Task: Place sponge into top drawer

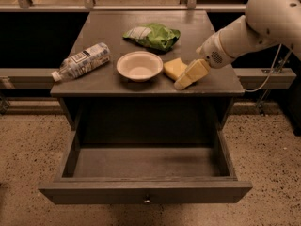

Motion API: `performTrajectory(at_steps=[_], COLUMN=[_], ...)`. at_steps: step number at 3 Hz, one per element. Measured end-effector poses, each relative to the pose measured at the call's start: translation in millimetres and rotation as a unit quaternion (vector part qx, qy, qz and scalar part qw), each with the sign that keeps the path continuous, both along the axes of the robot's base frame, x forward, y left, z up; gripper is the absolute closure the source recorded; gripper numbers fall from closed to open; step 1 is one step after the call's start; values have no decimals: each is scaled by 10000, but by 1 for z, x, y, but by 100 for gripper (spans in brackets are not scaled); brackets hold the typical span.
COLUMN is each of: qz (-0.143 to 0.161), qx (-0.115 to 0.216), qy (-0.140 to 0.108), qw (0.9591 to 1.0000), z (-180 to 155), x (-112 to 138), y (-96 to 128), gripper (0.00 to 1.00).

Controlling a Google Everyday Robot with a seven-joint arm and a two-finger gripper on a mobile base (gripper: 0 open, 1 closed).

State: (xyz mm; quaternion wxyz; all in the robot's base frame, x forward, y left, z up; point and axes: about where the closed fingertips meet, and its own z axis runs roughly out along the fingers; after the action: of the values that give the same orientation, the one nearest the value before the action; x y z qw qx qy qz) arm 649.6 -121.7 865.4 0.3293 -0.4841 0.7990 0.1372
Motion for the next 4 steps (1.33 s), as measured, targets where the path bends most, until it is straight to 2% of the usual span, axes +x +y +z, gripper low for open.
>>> performTrajectory(at_steps=[1, 3, 4], qz=[-91, -259, -487], qx=[200, 320, 263], qy=[60, 6, -295], qw=[9997, 9992, 9980], z=[-17, -25, -1], x=[6, 3, -15], y=[6, 11, -4], gripper=[18, 66, 97])
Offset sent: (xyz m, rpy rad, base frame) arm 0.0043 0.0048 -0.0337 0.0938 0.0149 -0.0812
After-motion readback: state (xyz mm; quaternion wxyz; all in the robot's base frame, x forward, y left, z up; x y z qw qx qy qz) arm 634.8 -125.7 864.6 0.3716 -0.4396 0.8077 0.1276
